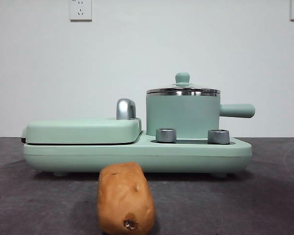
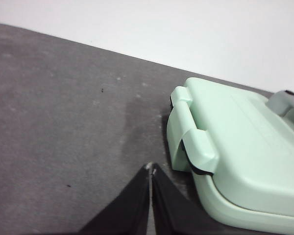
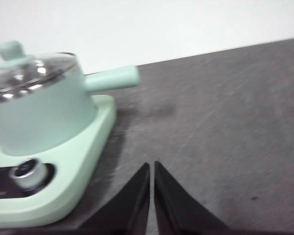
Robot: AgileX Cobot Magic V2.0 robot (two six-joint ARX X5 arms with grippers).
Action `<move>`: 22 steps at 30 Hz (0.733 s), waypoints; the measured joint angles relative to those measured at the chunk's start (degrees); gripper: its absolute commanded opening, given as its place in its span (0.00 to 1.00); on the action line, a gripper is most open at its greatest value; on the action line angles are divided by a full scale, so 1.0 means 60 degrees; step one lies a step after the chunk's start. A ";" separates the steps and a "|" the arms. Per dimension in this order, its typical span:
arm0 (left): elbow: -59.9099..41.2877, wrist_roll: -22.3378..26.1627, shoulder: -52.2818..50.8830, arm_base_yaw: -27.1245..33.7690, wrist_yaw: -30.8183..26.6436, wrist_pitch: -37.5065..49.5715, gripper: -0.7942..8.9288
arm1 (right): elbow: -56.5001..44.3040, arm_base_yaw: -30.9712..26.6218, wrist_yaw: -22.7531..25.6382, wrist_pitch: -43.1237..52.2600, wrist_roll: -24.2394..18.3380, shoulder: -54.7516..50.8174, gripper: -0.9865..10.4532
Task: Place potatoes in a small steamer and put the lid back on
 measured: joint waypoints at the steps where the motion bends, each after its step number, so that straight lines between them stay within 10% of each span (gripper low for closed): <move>1: 0.0004 -0.0146 0.0007 0.0000 0.0135 0.0000 0.09 | 0.0040 0.0000 -0.0080 -0.0091 0.0186 0.0000 0.10; 13: 0.2346 -0.0856 0.1483 -0.0179 0.0790 -0.1009 0.09 | 0.3537 0.0007 -0.0255 -0.2539 0.0929 0.1100 0.10; 22: 0.5140 -0.0885 0.3810 -0.0408 0.2601 -0.2488 0.09 | 0.6637 0.0007 -0.2306 -0.4652 0.0561 0.2998 0.10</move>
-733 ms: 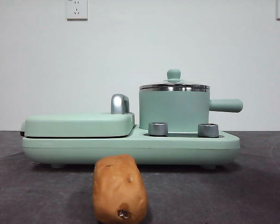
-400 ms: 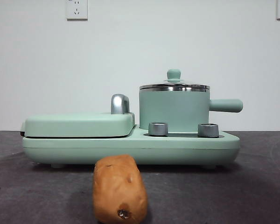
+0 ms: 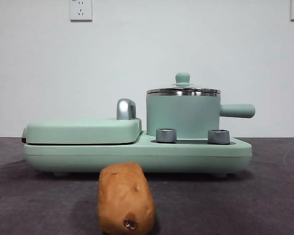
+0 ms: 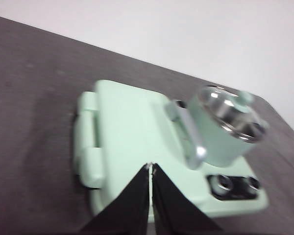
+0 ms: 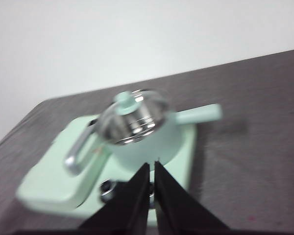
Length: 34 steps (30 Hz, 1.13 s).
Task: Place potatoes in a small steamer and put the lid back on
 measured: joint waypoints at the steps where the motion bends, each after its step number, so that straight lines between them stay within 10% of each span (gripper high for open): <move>1: 0.0255 0.0004 0.0226 -0.0018 0.0189 -0.0117 0.09 | 0.0273 0.0000 -0.0240 -0.0229 -0.0142 0.0189 0.10; 12: 0.2809 0.0790 0.2659 -0.0790 0.2299 -0.1071 0.09 | 0.2816 0.0109 -0.2229 -0.2193 -0.2000 0.2065 0.10; 25: 0.3523 0.1082 0.3643 -0.1555 0.3053 -0.1115 0.26 | 0.3049 0.0270 -0.2648 -0.1621 -0.2127 0.2368 0.10; 34: 0.3523 0.1169 0.3803 -0.1566 0.3056 -0.1075 0.60 | 0.3049 0.0270 -0.2652 -0.2218 -0.2029 0.2368 0.51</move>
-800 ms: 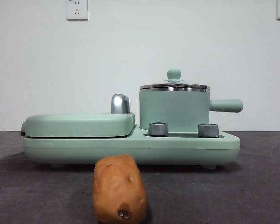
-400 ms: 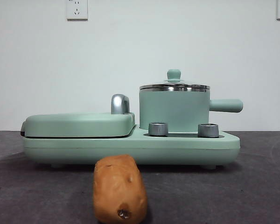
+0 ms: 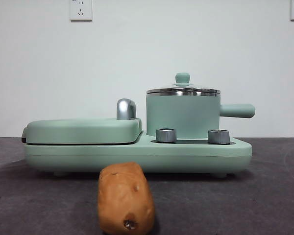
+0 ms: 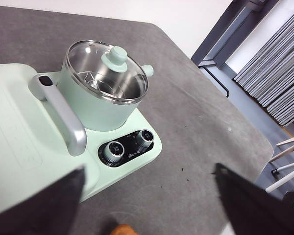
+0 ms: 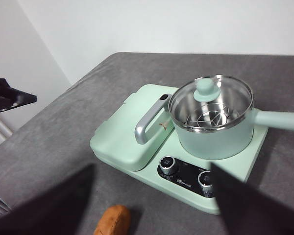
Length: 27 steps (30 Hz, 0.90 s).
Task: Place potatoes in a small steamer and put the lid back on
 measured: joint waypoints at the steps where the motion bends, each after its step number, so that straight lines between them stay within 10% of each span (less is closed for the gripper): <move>1: 0.0000 0.0015 0.0025 -0.0004 0.0000 0.0000 0.60 | 0.0000 0.0000 0.0000 -0.0007 0.0007 0.0000 0.51; 27: 0.1362 -0.0393 0.2248 -0.1330 -0.0066 0.0776 0.60 | 0.0000 0.0200 -0.0022 -0.0004 0.0146 0.0036 0.52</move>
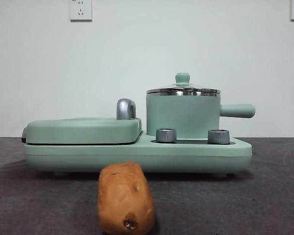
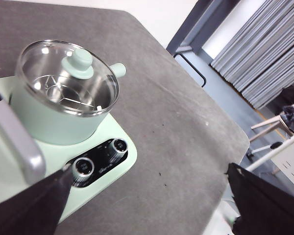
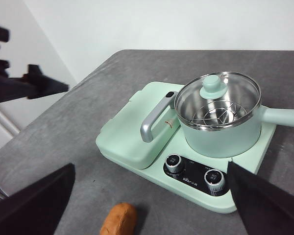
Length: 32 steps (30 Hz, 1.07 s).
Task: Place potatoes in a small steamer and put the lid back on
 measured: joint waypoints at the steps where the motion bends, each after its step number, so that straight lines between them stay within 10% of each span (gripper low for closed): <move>1: 0.0277 0.0000 0.0331 -0.0095 -0.0007 -0.0033 0.60 | 0.0000 0.0000 0.0000 0.0000 0.0011 0.0000 0.52; 17: 0.5574 0.1581 0.5727 -0.1792 -0.3217 -0.0965 0.59 | 0.0000 0.0000 -0.0004 0.0000 0.0321 0.0000 0.52; 32: 0.6743 0.2925 0.8735 -0.2284 -0.4765 0.0455 0.59 | 0.0000 0.0000 -0.0153 0.0000 0.0361 0.0000 0.52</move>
